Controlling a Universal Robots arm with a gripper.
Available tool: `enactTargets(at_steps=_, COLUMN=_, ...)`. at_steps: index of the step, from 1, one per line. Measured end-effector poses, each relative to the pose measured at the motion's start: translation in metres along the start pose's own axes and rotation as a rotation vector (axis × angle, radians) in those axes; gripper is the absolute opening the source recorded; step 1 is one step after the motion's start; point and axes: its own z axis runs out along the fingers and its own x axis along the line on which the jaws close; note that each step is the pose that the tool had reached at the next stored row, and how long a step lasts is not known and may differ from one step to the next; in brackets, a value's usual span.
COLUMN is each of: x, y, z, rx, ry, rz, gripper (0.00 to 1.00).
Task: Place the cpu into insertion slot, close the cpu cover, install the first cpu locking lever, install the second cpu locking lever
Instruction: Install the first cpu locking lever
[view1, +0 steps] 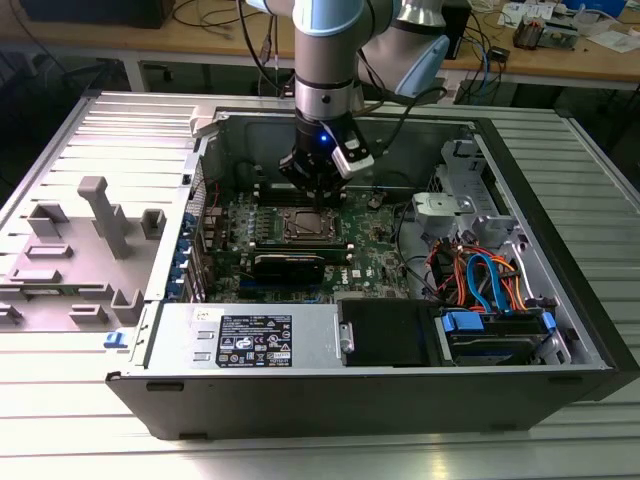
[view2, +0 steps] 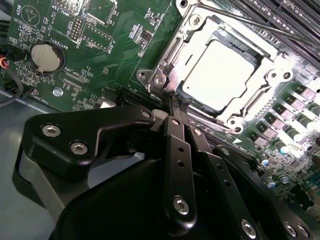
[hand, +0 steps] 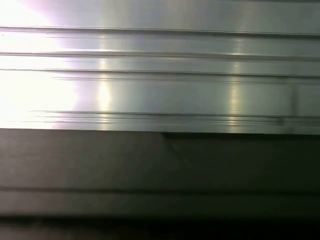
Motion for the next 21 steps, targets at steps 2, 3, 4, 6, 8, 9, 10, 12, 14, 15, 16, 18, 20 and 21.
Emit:
enactTargets(at_steps=2, x=0.0000, y=-0.0003, z=0.0006, rx=-0.0003, ry=-0.0002, rz=0.000, gripper=0.11)
enactTargets(at_steps=3, x=0.0001, y=-0.0004, z=0.0008, rx=-0.0004, ry=-0.0001, rz=0.000, gripper=0.11)
enactTargets(at_steps=4, x=0.0001, y=-0.0004, z=0.0010, rx=-0.0002, ry=0.0001, rz=0.000, gripper=0.11)
enactTargets(at_steps=6, x=-0.0001, y=-0.0005, z=0.0013, rx=0.0002, ry=0.0003, rz=0.000, gripper=0.11)
enactTargets(at_steps=8, x=-0.0006, y=-0.0005, z=0.0014, rx=-0.0014, ry=0.0001, rz=0.000, gripper=0.11)
enactTargets(at_steps=9, x=-0.0008, y=-0.0004, z=0.0015, rx=-0.0034, ry=0.0001, rz=0.000, gripper=0.11)
enactTargets(at_steps=10, x=-0.0013, y=-0.0002, z=0.0017, rx=-0.0070, ry=0.0004, rz=0.000, gripper=0.11)
enactTargets(at_steps=12, x=-0.0013, y=-0.0003, z=0.0015, rx=-0.0069, ry=0.0007, rz=-0.001, gripper=0.11)
enactTargets(at_steps=14, x=-0.0014, y=-0.0004, z=0.0008, rx=-0.0068, ry=0.0008, rz=-0.001, gripper=0.11)
enactTargets(at_steps=15, x=-0.0015, y=-0.0004, z=-0.0001, rx=-0.0068, ry=0.0005, rz=-0.001, gripper=0.11)
enactTargets(at_steps=16, x=-0.0015, y=-0.0004, z=-0.0018, rx=-0.0068, ry=0.0007, rz=-0.001, gripper=0.11)
enactTargets(at_steps=18, x=-0.0016, y=-0.0006, z=-0.0054, rx=-0.0068, ry=0.0009, rz=-0.001, gripper=0.11)
enactTargets(at_steps=20, x=-0.0016, y=-0.0006, z=-0.0083, rx=-0.0067, ry=0.0009, rz=-0.001, gripper=0.11)
enactTargets(at_steps=21, x=-0.0017, y=-0.0007, z=-0.0092, rx=-0.0068, ry=0.0008, rz=-0.001, gripper=0.11)
